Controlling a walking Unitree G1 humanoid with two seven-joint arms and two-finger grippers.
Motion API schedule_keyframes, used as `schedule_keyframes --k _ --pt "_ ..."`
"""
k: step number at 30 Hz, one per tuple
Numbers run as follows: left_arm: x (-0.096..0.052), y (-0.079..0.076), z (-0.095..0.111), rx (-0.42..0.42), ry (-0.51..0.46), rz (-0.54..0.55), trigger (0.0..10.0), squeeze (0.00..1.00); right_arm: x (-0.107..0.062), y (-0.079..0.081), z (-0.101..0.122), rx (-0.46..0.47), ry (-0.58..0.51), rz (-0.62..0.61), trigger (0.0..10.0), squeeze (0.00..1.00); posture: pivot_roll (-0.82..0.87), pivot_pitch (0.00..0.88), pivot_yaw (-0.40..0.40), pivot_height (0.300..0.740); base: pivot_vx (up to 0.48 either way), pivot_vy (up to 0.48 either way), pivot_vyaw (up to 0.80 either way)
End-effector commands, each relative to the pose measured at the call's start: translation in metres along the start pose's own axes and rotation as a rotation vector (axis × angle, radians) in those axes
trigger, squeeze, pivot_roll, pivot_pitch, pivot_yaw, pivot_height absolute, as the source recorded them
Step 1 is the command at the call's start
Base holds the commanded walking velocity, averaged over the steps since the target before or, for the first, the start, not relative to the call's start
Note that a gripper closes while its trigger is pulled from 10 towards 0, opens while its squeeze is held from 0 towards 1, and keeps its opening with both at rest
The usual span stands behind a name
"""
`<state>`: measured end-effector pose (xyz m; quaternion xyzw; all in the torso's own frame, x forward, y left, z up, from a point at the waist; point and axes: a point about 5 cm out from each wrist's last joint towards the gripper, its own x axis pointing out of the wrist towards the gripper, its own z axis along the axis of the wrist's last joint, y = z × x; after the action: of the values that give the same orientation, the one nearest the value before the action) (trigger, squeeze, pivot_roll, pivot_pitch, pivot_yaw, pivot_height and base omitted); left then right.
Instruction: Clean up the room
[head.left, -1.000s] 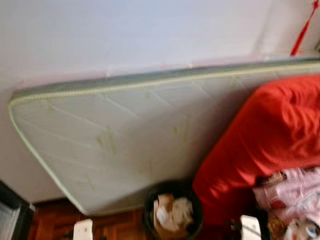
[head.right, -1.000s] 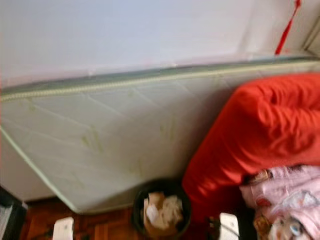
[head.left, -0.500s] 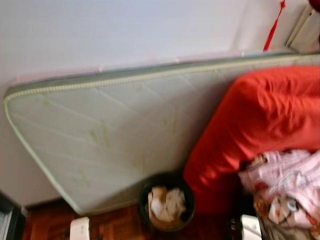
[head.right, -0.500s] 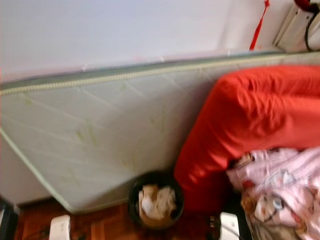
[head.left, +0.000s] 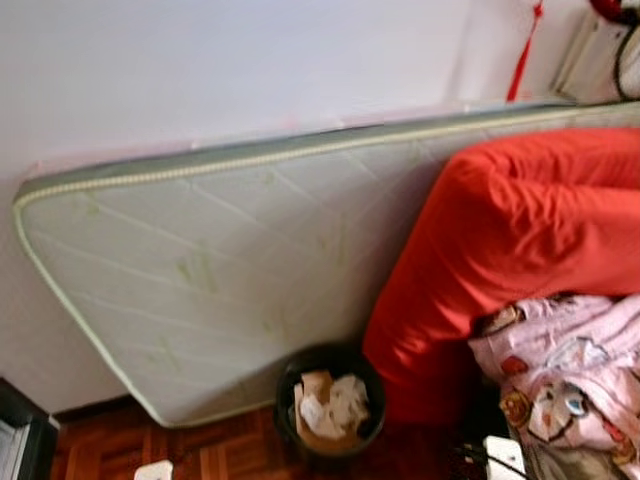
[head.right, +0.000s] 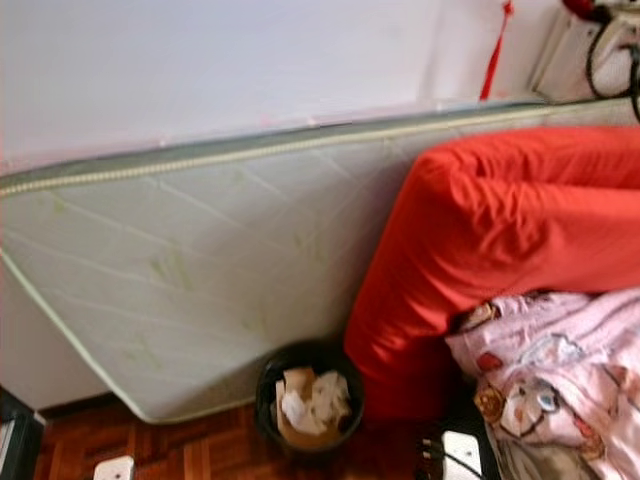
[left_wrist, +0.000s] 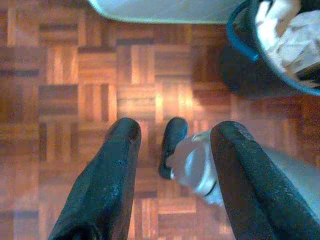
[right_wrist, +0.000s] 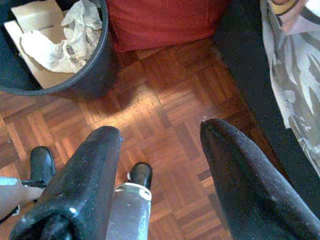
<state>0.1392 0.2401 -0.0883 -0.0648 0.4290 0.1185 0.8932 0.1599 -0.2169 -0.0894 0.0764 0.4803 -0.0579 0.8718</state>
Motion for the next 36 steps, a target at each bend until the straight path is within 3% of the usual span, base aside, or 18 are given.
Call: schedule_keyframes --k 1,7,19,31,36 --pt "-0.002 0.005 -0.002 -0.001 0.005 0.003 10.0 0.0 0.0 -0.001 0.002 0.002 -0.003 -0.005 10.0 0.0 0.13 0.0 -0.071 0.74 0.0 0.0 -0.54" --pt "-0.003 0.013 -0.004 0.003 0.018 0.01 10.0 0.0 0.0 -0.001 0.002 -0.006 0.002 0.0 10.0 0.0 0.13 0.0 -0.071 0.74 0.0 0.0 -0.8" --pt "0.003 0.003 0.009 0.047 0.011 0.007 10.0 0.0 0.001 0.003 0.0 -0.001 0.006 0.007 10.0 0.0 0.13 0.0 -0.038 0.74 0.0 0.0 -0.8" --pt "0.002 0.012 0.013 0.088 0.005 0.013 10.0 0.0 0.0 0.004 -0.002 0.002 0.011 0.013 10.0 0.0 0.13 0.0 -0.03 0.74 0.0 -0.041 -0.8" --pt "0.005 0.0 0.016 0.077 -0.013 0.006 10.0 0.0 0.001 0.005 -0.003 0.006 0.011 0.017 10.0 0.0 0.14 0.0 -0.027 0.74 0.0 -0.117 -0.8"
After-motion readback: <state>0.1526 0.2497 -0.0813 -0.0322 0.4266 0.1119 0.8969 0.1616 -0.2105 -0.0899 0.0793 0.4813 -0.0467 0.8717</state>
